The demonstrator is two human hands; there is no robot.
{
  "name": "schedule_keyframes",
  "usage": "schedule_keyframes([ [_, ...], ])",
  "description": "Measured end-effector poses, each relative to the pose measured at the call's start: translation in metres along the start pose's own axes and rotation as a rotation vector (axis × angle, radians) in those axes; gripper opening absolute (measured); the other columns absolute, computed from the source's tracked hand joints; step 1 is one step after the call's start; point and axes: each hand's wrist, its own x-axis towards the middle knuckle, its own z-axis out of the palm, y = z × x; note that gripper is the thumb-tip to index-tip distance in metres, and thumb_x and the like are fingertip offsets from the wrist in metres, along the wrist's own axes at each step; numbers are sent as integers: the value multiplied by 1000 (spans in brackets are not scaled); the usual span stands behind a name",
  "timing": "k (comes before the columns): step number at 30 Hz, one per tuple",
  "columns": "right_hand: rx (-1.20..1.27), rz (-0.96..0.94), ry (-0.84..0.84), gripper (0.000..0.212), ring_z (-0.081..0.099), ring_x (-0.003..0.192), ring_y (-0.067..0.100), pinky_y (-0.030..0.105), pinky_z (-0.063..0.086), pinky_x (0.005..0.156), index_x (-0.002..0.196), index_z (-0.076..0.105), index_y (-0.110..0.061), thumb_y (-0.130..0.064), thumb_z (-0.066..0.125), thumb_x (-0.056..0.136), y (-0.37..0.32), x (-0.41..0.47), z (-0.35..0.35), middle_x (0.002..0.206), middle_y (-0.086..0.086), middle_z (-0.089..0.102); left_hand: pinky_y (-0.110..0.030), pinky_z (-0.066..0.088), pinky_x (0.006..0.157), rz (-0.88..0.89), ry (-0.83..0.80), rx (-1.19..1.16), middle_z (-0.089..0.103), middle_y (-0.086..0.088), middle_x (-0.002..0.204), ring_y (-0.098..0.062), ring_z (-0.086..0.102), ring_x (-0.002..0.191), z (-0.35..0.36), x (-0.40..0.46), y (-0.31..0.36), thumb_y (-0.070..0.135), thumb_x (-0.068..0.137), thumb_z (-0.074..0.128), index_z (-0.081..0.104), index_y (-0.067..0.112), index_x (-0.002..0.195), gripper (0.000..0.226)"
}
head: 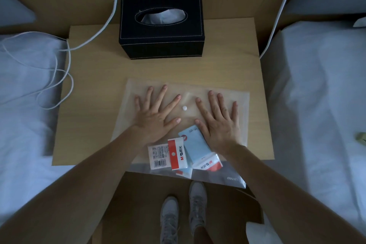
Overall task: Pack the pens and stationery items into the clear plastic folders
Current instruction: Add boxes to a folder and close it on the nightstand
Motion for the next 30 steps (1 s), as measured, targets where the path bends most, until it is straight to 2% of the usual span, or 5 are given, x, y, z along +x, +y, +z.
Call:
schedule_keyframes([
  [7,36,23,50,65,-11,146,20,47,-15,113,150,-3,-35,-64,0,91,9,6,-14,157,-4,-14,-55,27,102,-41,284,-81,33,-10,151,-34,32,133,-25,-3,-20,69,89,-3,37,30,144,79],
  [12,28,96,93,65,-6,146,16,46,-12,115,151,1,-33,-61,5,93,35,10,-13,160,-1,-2,-54,0,116,-156,58,-87,-22,1,158,-24,-16,145,0,-2,-45,66,83,3,-14,43,146,69],
  [18,-15,94,109,63,2,147,19,43,-10,115,152,6,-32,-58,10,95,37,12,-7,159,0,2,-50,-10,114,-144,45,-181,-29,-1,155,-22,-23,143,9,3,-48,65,92,13,-17,44,144,64],
  [23,23,92,47,66,-15,145,16,41,-17,114,151,-8,-34,-62,2,91,39,11,-13,158,-1,-15,-49,0,115,-155,230,-290,-2,0,161,-25,0,147,0,-7,-56,46,98,38,8,36,151,62],
  [30,364,511,185,67,22,138,35,45,16,113,150,18,-17,-33,52,94,22,-37,-35,151,18,19,-46,38,103,-458,437,-737,40,-17,141,-35,44,124,22,-63,-61,25,95,54,31,13,146,57],
])
